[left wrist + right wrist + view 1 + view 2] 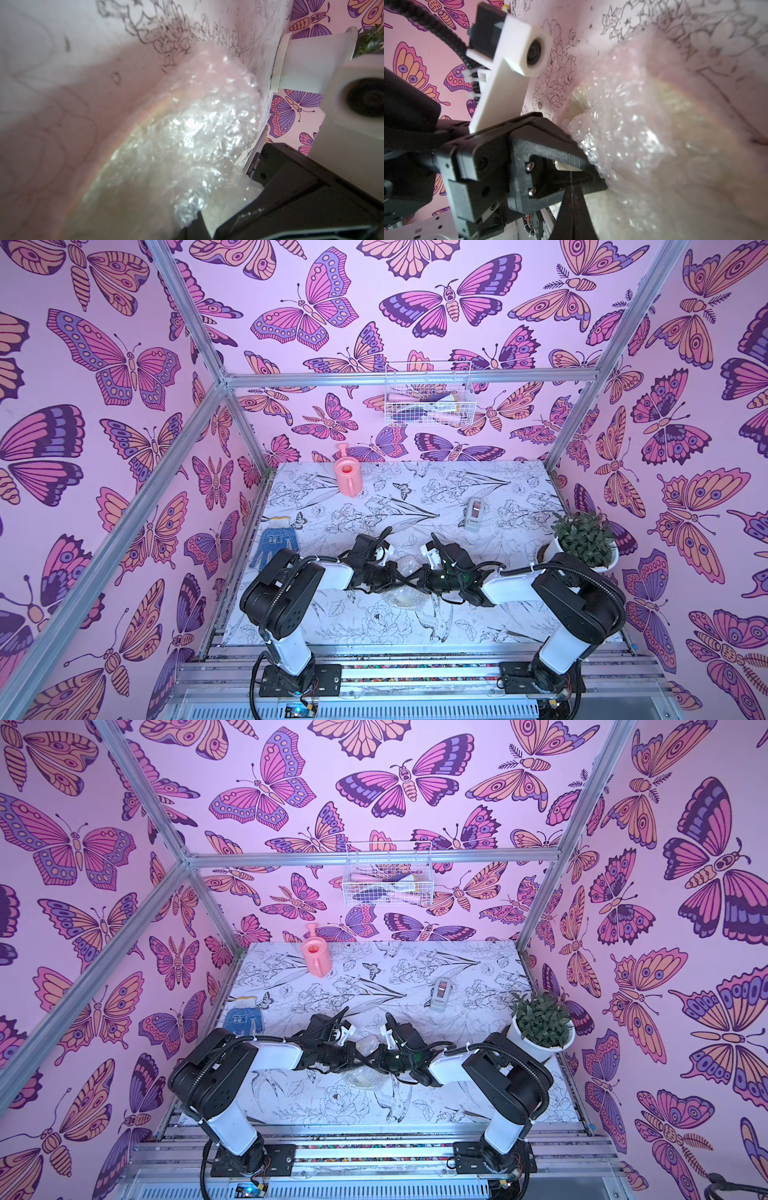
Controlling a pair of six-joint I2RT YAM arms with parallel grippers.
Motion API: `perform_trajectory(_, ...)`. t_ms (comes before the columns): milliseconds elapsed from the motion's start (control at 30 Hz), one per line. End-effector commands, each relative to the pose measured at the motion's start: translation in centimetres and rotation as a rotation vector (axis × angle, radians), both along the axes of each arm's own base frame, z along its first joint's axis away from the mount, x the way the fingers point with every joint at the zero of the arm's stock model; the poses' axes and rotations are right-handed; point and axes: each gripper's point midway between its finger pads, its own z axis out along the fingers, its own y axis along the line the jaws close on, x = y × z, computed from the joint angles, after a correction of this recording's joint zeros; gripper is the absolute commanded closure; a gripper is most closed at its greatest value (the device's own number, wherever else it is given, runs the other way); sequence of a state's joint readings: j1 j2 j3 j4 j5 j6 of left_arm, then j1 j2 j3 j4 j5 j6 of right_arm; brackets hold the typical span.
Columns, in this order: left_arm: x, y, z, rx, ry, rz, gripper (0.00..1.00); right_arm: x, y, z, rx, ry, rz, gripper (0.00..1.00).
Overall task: Wrap dinner plates in bubble wrap
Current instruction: Stick the tape on the bubble wrap.
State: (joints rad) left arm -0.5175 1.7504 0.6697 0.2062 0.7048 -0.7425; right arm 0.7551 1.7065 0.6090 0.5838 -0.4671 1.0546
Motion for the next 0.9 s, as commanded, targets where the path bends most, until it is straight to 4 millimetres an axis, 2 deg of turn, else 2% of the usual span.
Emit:
perform_trajectory(0, -5.1, 6.8, -8.8, 0.394, 0.223, 0.09, 1.0, 1.6, -0.5, 0.9, -0.016, -0.06, -0.027, 1.0)
perform_trajectory(467, -5.1, 6.8, -8.8, 0.395, 0.224, 0.093, 1.0, 2.9, -1.3, -0.4, -0.152, -0.133, 0.016, 1.0)
perform_trajectory(633, -5.1, 6.8, -8.9, 0.395, 0.227, 0.093, 1.0, 3.1, -2.5, -1.0, -0.252, -0.166, 0.03, 1.0)
perform_trajectory(733, -5.1, 6.8, -8.9, 0.394, 0.227, 0.092, 1.0, 2.8, -3.3, -1.6, -0.324, -0.191, 0.057, 0.95)
perform_trajectory(867, -5.1, 6.8, -8.9, 0.395, 0.229, 0.092, 1.0, 2.5, -3.9, -1.6, -0.392, -0.245, 0.092, 0.93)
